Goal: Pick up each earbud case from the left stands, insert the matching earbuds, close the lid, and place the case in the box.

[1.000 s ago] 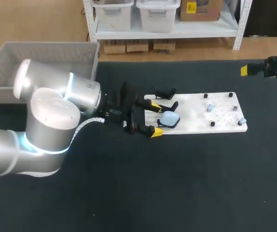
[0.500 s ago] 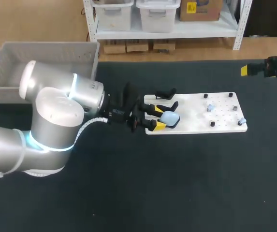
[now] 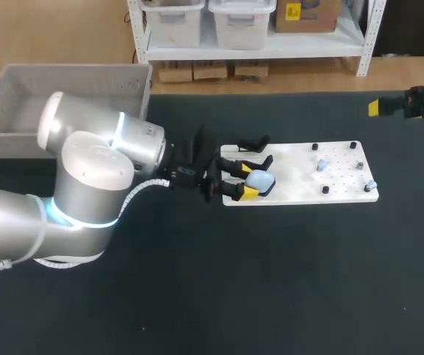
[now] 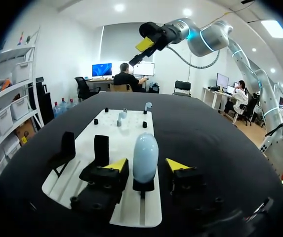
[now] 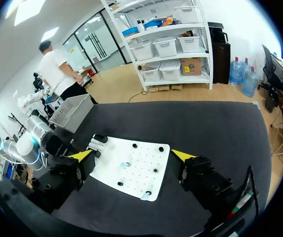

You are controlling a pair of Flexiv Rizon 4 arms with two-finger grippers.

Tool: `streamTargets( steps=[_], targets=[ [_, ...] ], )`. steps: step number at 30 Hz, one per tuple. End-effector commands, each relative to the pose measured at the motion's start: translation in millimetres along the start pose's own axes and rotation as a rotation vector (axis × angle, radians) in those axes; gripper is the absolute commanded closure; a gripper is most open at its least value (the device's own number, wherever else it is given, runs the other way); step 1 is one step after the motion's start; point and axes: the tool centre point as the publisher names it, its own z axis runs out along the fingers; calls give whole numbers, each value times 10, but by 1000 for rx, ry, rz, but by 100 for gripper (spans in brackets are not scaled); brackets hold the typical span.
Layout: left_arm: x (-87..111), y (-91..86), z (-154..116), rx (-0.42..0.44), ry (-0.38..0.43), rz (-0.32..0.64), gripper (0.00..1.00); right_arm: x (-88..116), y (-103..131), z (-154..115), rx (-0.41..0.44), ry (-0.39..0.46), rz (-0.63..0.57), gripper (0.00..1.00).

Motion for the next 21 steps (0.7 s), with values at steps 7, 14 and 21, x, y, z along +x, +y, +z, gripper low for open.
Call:
streamTargets(
  steps=[7,14,21],
  targets=[
    [1,3,58,2,-8,6,83,0,5,-5,2,1,0,0],
    [-50,-42,38,0,-12,22,100,0,5,-5,2,1,0,0],
    [-273,-137,-211,-48,-62,64,100,0,5,-5,2,1,0,0]
  ],
)
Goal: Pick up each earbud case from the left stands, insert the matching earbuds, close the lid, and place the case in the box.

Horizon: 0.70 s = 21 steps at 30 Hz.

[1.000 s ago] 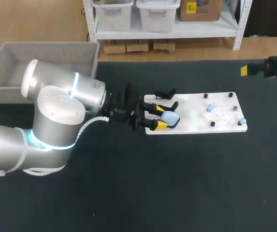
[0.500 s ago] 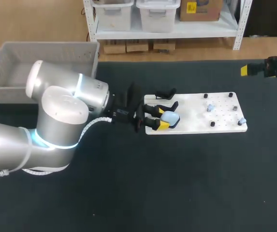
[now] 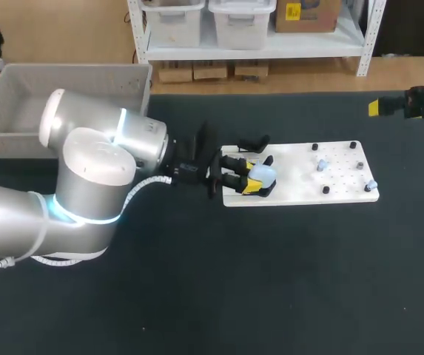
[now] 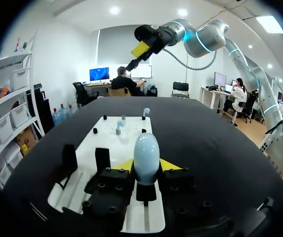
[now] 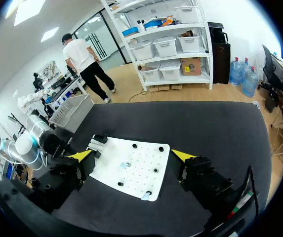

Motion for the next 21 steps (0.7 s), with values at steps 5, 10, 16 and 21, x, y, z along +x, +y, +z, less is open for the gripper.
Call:
streamTargets(
  steps=[5,10,16,21],
  targets=[
    [-365,-153,-413,-62,-123,13,100,0,5,-5,2,1,0,0],
    [-603,-148,-494,-41,-205,23,100,0,5,-5,2,1,0,0],
    [-760,-124,-500,-21,-273,36,100,0,5,-5,2,1,0,0],
    [-803,-76,-498,9,-331,3,100,0,5,-5,2,1,0,0]
  ],
)
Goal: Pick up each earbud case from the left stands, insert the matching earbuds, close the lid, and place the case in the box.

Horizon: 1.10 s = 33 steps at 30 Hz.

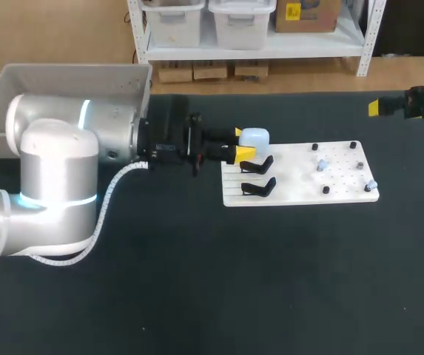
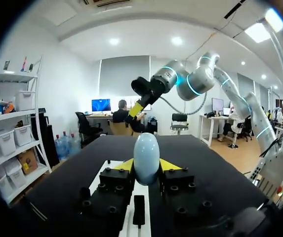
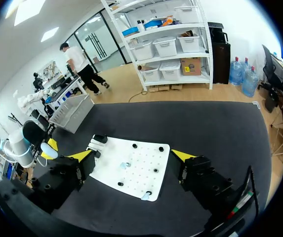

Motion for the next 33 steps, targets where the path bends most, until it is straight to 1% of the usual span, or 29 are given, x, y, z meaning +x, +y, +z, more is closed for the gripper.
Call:
streamTargets(
  steps=[1,8,14,25,28,30,33],
  targets=[
    [38,77,13,18,-45,-11,100,0,5,-5,2,1,0,0],
    [-11,138,27,38,-70,-34,100,0,5,-5,2,1,0,0],
    [-6,148,45,46,-27,-45,100,0,5,-5,2,1,0,0],
    [-6,148,45,46,-27,-45,100,0,5,-5,2,1,0,0],
    [-6,148,45,46,-27,-45,100,-18,186,-19,-49,-20,-36,0],
    [-6,148,45,46,-27,-45,100,19,326,-25,-62,-21,-81,0],
    [-6,148,45,46,-27,-45,100,117,549,-50,-96,-17,-113,0]
  ],
)
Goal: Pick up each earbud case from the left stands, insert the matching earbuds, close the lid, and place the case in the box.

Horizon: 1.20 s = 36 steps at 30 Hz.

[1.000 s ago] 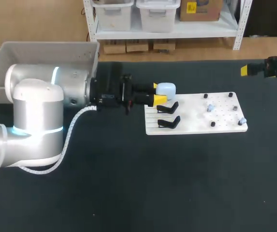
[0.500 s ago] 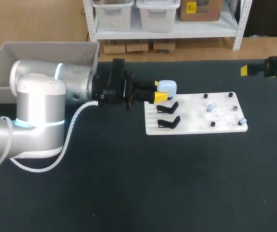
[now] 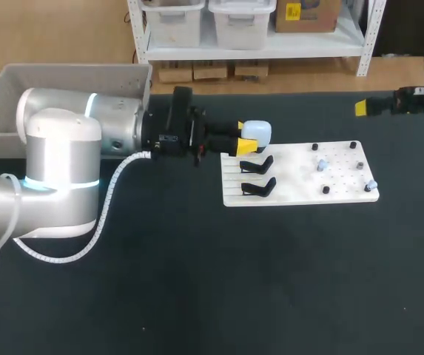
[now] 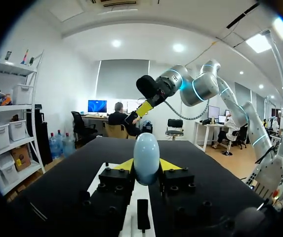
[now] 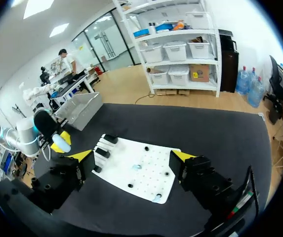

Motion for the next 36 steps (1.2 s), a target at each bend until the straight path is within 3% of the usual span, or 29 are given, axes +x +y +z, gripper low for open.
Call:
streamTargets(
  steps=[1,18,36],
  targets=[
    [6,-1,0,-1,-2,1,100,126,241,-42,-56,-3,-28,0],
    [6,-1,0,-1,-2,1,100,251,1160,2,-118,68,-93,0],
    [6,-1,0,-1,-2,1,100,309,1548,461,-141,181,-102,0]
  ],
)
